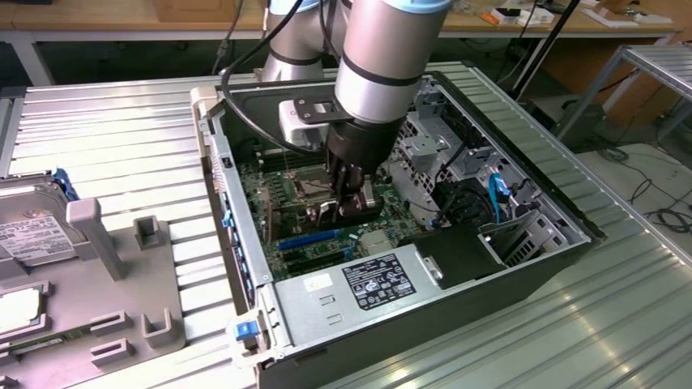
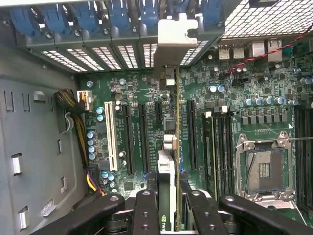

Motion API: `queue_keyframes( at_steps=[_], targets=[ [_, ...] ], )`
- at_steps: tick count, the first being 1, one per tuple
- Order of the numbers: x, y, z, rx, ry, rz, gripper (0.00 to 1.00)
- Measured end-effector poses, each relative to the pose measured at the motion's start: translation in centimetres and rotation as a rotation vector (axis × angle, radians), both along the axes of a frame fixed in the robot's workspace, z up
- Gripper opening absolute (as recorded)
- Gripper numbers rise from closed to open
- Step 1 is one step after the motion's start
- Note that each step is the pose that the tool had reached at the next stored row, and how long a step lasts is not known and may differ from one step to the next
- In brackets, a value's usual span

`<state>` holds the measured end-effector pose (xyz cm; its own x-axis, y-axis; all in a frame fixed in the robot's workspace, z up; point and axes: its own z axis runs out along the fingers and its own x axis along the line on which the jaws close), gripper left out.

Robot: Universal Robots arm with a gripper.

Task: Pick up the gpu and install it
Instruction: 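Insert the gpu into the slot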

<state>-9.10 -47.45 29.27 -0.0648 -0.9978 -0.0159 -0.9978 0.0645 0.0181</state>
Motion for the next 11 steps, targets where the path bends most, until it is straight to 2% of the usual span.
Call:
queue_keyframes(
  at_steps=[7,11],
  targets=[
    [-0.22,0.04,-0.2,0.0001,-0.0001,0.02,0.27],
    [-0.29,0.59,-0.23,-0.0001,0.0,0.022,0.27]
  ],
)
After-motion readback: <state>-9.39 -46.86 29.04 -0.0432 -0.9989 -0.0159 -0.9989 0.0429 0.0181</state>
